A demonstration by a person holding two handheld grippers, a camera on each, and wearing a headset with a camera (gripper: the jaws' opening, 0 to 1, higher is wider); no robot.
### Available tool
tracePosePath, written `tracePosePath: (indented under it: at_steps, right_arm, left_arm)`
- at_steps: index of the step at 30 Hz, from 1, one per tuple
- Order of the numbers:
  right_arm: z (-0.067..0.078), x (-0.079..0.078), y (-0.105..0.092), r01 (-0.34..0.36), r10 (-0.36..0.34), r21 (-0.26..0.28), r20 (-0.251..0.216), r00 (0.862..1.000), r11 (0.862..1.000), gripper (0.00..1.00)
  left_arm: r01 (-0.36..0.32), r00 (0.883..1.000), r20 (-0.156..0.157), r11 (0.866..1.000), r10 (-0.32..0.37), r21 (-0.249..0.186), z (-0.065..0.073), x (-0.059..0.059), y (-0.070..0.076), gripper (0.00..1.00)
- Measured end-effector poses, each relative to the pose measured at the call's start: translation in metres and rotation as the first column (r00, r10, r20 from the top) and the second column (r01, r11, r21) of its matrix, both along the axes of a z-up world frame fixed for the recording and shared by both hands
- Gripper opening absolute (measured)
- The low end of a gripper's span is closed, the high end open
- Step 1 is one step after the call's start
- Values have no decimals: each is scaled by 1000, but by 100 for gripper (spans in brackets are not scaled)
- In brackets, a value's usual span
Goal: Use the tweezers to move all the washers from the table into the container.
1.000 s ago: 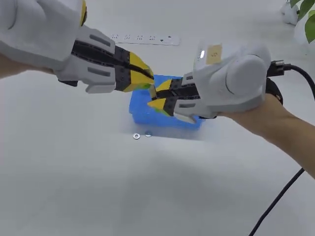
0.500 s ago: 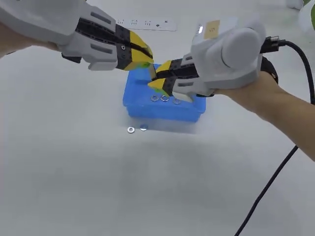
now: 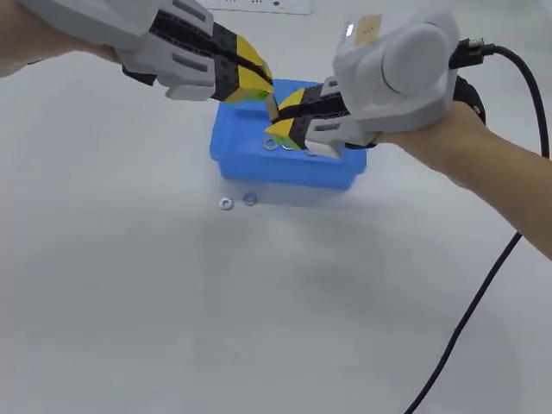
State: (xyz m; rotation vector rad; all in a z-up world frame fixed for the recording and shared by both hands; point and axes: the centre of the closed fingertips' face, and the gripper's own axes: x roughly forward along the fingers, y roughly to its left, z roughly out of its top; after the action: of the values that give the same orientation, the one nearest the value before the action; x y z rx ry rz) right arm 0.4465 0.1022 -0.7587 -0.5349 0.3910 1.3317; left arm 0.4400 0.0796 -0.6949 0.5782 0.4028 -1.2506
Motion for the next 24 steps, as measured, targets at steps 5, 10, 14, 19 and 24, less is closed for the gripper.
tracePosePath:
  at_steps: [5, 10, 14, 19, 24]
  right_arm:
    - [-9, 5, 4, -3, 3, 5, -19, 1000, 1000, 10]
    - [-15, 6, 3, -4, 4, -2, -29, 1000, 1000, 10]
    - [-20, 6, 3, -4, 4, -1, -43, 999, 1000, 10]
    - [-24, 6, 2, -2, 1, -9, -50, 999, 1000, 10]
    - [-24, 4, 2, 0, 0, -8, -49, 999, 1000, 10]
  left_arm:
    - [-13, 1000, -27, 1000, 12, -11, -6, 4, 1, 6]
    - [-16, 999, -43, 1000, 16, -7, -13, 6, 1, 6]
    - [-12, 999, -50, 1000, 12, -1, -17, 6, -1, 6]
    - [-10, 998, -60, 1000, 10, 1, -20, 5, -2, 6]
    - [-3, 998, -65, 1000, 3, 8, -21, 3, -3, 6]
